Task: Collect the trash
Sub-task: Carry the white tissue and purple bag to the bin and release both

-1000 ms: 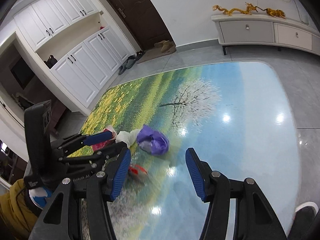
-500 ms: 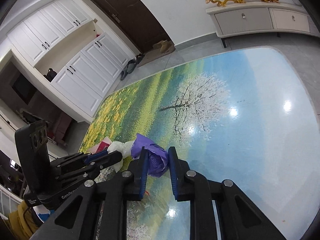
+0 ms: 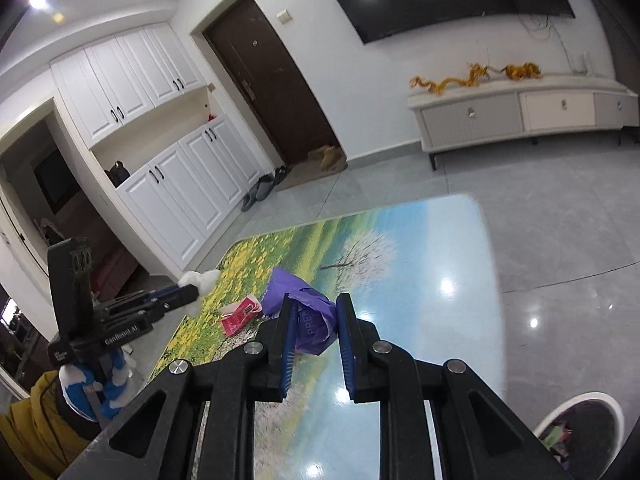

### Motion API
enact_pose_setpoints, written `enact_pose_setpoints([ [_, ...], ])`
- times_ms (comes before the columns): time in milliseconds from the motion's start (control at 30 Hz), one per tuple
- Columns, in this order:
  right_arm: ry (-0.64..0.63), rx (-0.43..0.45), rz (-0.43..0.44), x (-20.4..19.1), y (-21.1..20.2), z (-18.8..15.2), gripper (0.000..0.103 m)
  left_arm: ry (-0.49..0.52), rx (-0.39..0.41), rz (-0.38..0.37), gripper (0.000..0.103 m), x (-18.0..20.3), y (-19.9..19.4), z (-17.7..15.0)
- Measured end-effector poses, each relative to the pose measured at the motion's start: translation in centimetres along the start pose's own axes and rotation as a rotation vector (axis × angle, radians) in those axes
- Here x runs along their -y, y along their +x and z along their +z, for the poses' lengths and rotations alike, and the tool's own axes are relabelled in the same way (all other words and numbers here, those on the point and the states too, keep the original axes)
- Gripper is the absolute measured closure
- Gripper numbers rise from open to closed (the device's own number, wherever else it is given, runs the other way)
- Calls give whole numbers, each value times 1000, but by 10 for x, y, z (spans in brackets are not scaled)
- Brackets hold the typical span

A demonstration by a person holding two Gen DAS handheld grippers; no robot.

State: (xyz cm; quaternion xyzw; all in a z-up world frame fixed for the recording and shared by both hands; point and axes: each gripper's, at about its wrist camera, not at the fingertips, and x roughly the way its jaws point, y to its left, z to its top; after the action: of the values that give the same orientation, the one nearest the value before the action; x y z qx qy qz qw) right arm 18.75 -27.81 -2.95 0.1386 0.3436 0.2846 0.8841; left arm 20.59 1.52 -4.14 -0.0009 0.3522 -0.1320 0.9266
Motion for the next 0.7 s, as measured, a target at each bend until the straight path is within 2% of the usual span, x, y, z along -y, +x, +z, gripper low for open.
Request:
enact_pose_setpoints([
  [200,-10,106,-90,16,-85,-12,84,66,65,-51,90,52,-40,14],
  [367,11,161,-193,46,-140,-32,84,143,61,-141,90,119,-43,18],
  [533,70,164,-306,91,-174,-63,84,229,-14,-241,89,199,-14,9],
  [700,175,116,-392,147,-182,-101,84,313,-112,-311,89,278,26,-9],
])
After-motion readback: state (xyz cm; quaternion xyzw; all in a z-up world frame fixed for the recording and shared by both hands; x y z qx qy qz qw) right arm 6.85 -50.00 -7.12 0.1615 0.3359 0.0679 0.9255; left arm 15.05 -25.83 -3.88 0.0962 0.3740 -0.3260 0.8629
